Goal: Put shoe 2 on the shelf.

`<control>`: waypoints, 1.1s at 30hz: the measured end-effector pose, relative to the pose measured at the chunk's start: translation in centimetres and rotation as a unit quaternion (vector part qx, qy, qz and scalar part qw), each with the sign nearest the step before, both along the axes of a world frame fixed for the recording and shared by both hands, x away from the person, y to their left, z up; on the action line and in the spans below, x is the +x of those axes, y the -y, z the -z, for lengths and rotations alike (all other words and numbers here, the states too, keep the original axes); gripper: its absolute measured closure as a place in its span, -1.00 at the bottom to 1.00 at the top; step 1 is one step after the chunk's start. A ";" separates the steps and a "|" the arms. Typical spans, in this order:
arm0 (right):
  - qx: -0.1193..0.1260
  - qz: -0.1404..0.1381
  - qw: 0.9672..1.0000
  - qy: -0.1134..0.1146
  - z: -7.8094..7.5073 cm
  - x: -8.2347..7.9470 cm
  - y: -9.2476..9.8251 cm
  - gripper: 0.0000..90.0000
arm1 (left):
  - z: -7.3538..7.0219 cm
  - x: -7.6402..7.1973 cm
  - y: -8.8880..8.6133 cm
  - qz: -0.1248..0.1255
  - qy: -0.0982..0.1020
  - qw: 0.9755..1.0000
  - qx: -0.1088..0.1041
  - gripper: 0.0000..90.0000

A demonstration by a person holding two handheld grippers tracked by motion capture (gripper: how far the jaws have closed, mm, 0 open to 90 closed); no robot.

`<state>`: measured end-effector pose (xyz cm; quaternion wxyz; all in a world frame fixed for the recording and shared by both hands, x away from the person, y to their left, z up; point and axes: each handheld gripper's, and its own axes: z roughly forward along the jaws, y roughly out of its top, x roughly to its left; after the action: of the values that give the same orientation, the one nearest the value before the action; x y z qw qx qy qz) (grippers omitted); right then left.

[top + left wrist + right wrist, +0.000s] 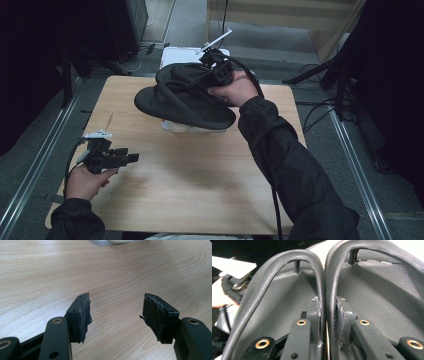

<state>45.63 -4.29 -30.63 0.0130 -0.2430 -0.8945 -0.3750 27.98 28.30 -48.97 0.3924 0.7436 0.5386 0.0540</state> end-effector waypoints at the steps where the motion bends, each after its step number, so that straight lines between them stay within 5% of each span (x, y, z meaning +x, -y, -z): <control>1: -0.002 0.009 1.000 -0.001 0.0 0.4 -0.1 0.70 | 0.0 0.0 0.0 0.000 -0.001 1.000 -0.001 -0.12; 12: -0.012 0.086 0.996 0.006 0.2 3.6 -0.3 0.70 | 0.0 0.1 0.0 0.004 -0.003 1.000 -0.002 -0.12; 19: -0.020 0.157 0.987 0.007 0.5 5.2 -1.1 0.70 | 0.1 0.2 0.2 0.005 -0.003 1.000 -0.004 -0.12; 26: -0.012 0.240 0.971 0.017 1.3 6.0 -2.6 0.69 | 0.1 0.1 0.3 0.008 -0.004 1.000 -0.004 -0.12; 28: -0.007 0.267 0.964 0.015 1.5 6.2 -3.2 0.70 | 0.1 0.2 0.3 0.009 -0.004 1.000 -0.005 -0.12; 33: 0.013 0.352 0.936 0.001 2.1 6.8 -4.1 0.69 | 0.1 0.2 0.3 0.012 -0.003 1.000 -0.007 -0.12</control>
<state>52.40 -0.15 -32.77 -0.1172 -0.5416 -0.7470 -0.3672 28.15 27.97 -49.08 0.3972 0.7472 0.5311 0.0433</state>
